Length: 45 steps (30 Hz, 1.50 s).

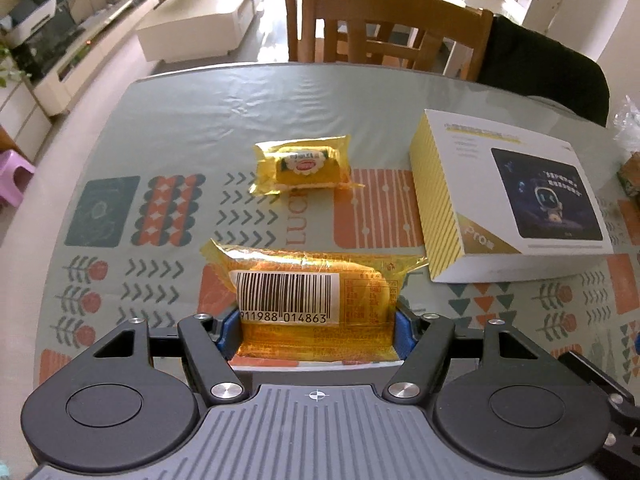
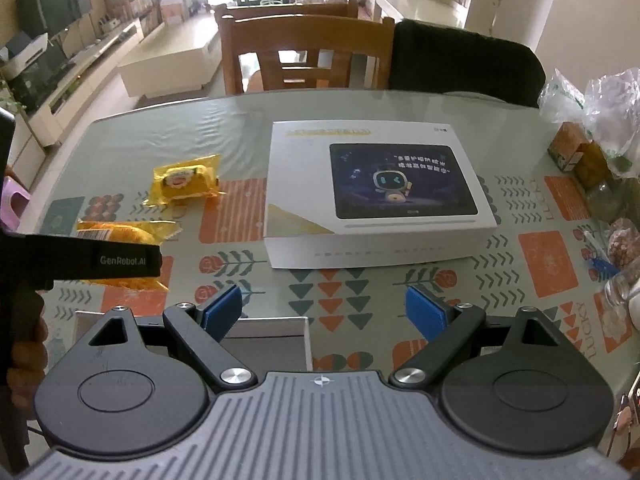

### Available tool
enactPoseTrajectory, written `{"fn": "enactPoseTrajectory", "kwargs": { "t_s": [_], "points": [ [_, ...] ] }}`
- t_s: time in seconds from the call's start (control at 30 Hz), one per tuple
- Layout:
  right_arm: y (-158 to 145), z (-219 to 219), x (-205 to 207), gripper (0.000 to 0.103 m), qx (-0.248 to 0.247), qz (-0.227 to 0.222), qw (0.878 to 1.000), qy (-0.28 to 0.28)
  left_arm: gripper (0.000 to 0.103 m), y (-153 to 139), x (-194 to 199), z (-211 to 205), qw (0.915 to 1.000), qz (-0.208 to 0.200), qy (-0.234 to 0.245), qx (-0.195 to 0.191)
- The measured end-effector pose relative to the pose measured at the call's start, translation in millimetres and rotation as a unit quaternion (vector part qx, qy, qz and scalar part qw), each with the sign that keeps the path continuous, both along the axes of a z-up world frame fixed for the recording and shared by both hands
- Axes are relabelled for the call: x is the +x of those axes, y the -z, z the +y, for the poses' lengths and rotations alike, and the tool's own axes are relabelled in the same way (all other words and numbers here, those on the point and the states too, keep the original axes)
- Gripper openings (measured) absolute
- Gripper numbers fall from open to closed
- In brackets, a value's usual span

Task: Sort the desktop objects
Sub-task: 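Carry the snack cake over the white box and open the left gripper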

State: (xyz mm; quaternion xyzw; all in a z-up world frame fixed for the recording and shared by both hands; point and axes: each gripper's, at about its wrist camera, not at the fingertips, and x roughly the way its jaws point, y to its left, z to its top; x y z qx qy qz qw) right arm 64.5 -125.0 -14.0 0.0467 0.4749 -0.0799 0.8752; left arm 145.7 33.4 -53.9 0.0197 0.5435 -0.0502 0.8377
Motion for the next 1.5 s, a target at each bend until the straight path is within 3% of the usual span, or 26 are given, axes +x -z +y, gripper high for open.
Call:
{"fn": "enactPoseTrajectory", "kwargs": {
  "t_s": [0.7,1.2,1.5],
  "points": [
    [-24,-30,-58,0.103,0.013,-0.034,0.998,-0.052,0.068,-29,-94,-23,0.9985,-0.012,-0.051,0.014],
    [-9,-35,-108,0.103,0.030,-0.021,0.997,-0.074,0.068,-10,-169,-19,0.9965,0.023,-0.076,0.024],
    [-6,-28,-118,0.103,0.030,-0.017,0.996,-0.083,0.068,1,-191,-6,0.9951,0.040,-0.086,0.029]
  ]
}}
